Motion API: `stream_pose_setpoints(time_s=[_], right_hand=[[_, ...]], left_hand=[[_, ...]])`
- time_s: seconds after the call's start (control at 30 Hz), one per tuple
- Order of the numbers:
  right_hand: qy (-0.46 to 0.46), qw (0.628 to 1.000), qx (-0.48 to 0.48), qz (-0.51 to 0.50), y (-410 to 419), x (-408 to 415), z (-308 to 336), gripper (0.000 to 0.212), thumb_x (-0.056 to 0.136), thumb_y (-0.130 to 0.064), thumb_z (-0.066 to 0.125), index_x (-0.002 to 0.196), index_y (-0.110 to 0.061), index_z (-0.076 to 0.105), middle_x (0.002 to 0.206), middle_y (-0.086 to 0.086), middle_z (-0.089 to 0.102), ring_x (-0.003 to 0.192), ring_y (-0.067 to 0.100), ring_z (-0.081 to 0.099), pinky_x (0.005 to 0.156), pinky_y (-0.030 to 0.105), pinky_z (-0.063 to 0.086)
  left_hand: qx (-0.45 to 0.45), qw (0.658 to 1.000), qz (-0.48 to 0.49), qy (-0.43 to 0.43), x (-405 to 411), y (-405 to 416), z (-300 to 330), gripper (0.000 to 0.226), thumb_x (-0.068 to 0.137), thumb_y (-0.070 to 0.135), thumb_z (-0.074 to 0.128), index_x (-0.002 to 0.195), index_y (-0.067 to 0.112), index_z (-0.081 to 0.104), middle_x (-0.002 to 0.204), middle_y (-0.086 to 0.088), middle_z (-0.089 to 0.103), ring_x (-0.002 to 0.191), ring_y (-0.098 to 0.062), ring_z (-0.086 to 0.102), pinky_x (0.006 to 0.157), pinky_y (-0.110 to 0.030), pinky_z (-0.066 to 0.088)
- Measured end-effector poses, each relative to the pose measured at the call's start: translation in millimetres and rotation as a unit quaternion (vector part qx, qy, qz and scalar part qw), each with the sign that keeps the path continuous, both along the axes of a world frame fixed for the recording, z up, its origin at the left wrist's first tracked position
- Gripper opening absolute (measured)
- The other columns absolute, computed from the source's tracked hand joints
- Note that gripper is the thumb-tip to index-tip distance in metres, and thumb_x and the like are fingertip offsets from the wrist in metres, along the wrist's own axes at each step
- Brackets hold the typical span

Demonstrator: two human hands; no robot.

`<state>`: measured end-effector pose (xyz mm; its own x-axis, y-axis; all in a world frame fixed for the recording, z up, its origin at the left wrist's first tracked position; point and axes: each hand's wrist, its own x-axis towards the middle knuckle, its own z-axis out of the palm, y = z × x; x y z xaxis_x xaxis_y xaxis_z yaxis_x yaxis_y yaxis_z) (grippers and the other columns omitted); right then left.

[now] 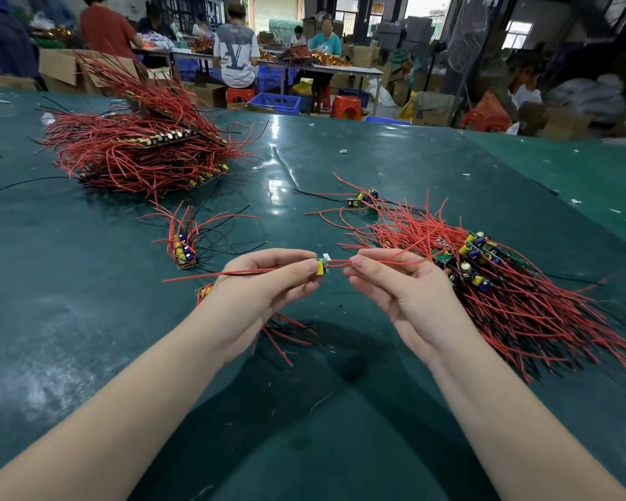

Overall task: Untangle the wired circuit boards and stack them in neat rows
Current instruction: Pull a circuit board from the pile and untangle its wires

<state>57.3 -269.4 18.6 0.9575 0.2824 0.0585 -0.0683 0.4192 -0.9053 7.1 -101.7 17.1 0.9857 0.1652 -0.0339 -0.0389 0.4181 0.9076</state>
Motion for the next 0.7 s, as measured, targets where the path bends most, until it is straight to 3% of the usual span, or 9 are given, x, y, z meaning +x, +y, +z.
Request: stream_pose_setpoints(time_s=[0.37, 0.7], right_hand=[[0.096, 0.989, 0.049, 0.099, -2, -3, 7, 0.012, 0.060, -0.006, 0.070, 0.062, -0.015, 0.077, 0.065, 0.003, 0.072, 0.059, 0.009, 0.070, 0.052, 0.013, 0.052], [-0.015, 0.998, 0.027, 0.060, -11, 2, 12, 0.011, 0.065, -0.004, 0.070, 0.070, -0.011, 0.077, 0.075, 0.009, 0.073, 0.070, 0.017, 0.072, 0.064, 0.020, 0.056]], left_hand=[[-0.015, 0.998, -0.059, -0.009, -2, 1, 1, 0.024, 0.058, 0.016, 0.076, 0.081, 0.008, 0.079, 0.087, -0.012, 0.075, 0.081, -0.018, 0.073, 0.071, -0.019, 0.056], [-0.034, 0.999, -0.027, 0.031, 0, 4, 0, 0.019, 0.059, 0.013, 0.074, 0.076, 0.007, 0.079, 0.083, -0.013, 0.074, 0.074, -0.016, 0.073, 0.063, -0.016, 0.055]])
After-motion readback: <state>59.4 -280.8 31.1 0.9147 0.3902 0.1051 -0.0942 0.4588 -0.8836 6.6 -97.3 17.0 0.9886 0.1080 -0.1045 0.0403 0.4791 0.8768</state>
